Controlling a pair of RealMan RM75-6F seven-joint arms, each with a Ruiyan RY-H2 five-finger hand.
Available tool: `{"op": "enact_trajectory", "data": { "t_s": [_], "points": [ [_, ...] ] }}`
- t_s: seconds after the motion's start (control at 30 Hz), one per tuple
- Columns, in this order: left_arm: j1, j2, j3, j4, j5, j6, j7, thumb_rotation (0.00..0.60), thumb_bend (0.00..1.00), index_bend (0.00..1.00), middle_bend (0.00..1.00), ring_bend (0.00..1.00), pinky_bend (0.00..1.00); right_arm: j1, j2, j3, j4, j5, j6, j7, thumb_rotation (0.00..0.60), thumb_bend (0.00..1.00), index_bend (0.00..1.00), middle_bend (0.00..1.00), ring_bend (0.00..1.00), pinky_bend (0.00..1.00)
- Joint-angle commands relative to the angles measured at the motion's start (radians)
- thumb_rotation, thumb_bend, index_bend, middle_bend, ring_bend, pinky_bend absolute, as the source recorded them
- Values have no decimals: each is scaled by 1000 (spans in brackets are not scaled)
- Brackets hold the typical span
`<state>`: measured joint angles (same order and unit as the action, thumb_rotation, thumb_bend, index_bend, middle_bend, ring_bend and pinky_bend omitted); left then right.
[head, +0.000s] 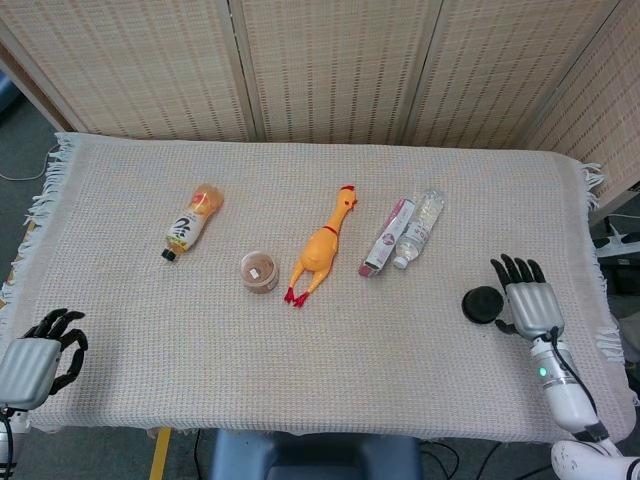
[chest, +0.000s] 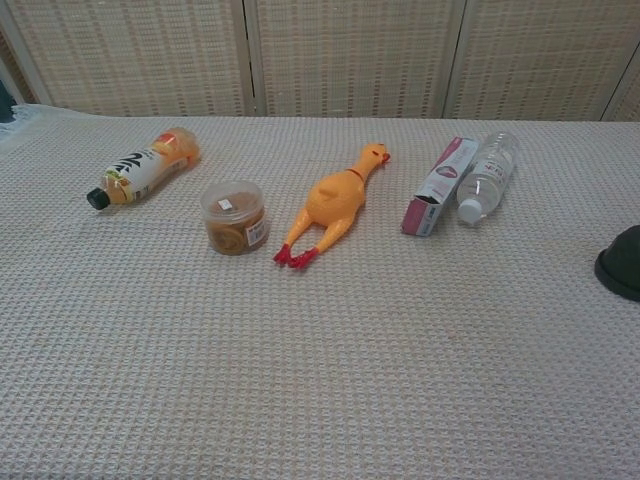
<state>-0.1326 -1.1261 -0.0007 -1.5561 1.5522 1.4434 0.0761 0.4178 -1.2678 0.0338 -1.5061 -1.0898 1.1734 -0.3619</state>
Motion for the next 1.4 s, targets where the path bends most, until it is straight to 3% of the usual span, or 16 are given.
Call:
{"op": "enact_trajectory", "data": {
  "t_s": [0.03,0.23,0.4,0.67,0.87,1.03,1.17,1.4],
  "points": [
    [-1,0,2,0,0,-4,3,600,533,592,238,165,419,-48,-40,-27,38,-70,45,18,600,98,0,0,0,0],
    [-1,-2,1,-1,0,-3,7,600,531,592,239,165,419,-42,-69,-6,79,-96,33,33,600,98,4,0,0,112],
    [-1,0,0,0,-4,-6,4,600,532,592,239,165,420,-30,-87,18,109,-75,-2,28,600,99,98,82,18,187],
    [-1,1,1,-1,-2,-4,3,600,532,594,239,166,420,-27,-106,38,126,-50,-24,5,600,99,329,293,232,377],
    [-1,0,1,0,-2,-4,4,600,532,591,239,165,420,-25,-117,50,141,-29,-39,-19,600,99,475,372,359,507],
    [-1,0,1,0,-3,-6,4,600,531,590,239,166,420,-25,-125,55,152,-22,-45,-30,600,98,481,382,371,522],
    [-1,0,2,0,-3,-6,3,600,531,590,239,166,420,-26,-122,53,151,-25,-55,-32,600,99,383,377,358,522],
    [-2,1,1,-1,-4,-7,2,600,533,590,240,166,420,-23,-118,50,150,-26,-76,-36,600,99,268,252,303,508]
  ]
}}
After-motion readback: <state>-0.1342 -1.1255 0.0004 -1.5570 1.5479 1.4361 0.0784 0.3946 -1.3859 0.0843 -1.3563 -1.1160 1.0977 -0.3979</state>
